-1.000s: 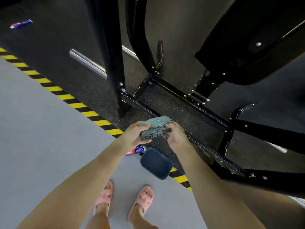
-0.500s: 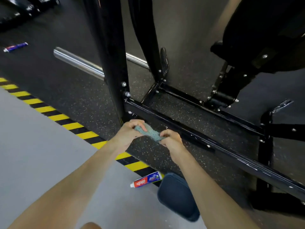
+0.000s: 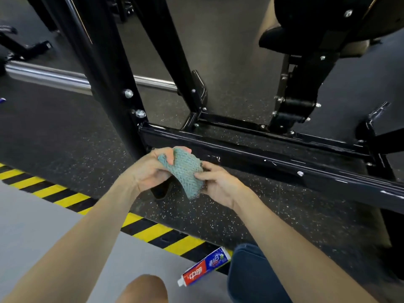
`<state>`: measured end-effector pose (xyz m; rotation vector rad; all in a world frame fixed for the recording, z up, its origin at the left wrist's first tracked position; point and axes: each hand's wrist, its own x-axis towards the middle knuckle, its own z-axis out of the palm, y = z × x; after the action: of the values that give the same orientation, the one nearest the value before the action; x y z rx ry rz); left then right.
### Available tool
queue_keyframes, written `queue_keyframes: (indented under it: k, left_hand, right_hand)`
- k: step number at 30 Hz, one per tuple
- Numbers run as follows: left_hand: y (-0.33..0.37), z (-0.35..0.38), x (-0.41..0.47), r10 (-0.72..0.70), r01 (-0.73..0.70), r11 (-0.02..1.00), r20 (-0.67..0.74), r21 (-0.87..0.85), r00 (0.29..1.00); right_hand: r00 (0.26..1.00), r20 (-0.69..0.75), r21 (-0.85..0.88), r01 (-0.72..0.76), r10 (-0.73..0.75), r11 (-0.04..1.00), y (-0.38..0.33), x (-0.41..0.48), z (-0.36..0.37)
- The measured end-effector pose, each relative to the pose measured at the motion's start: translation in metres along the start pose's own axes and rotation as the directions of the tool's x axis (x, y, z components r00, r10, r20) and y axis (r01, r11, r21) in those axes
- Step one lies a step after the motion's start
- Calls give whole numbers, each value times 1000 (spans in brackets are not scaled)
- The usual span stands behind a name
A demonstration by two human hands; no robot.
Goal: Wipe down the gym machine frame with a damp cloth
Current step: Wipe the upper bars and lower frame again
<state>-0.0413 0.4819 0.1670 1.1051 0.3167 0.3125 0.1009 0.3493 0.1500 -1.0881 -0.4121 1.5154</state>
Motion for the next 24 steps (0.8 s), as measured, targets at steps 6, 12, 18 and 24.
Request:
queue_keyframes:
  k: [6,12,18,24]
  left_hand:
    - [-16,-9,4,12,-13,1000,48,11,999]
    - [-11,-10,3,77,119,863,-359,492,930]
    - [-7,-5,-3,64,266,800,-518,538,853]
    - [-14,-9,-16,-156,370,830,-464,417,872]
  right_hand:
    - [999,0,52,44,-45,998,6,7,-13]
    - [981,-156,-268,-155,116,951,15,6,-5]
    - [984,-177,-504,-119,33,856,29,13,12]
    - [965,-250,-418,-38,-75,908,36,17,17]
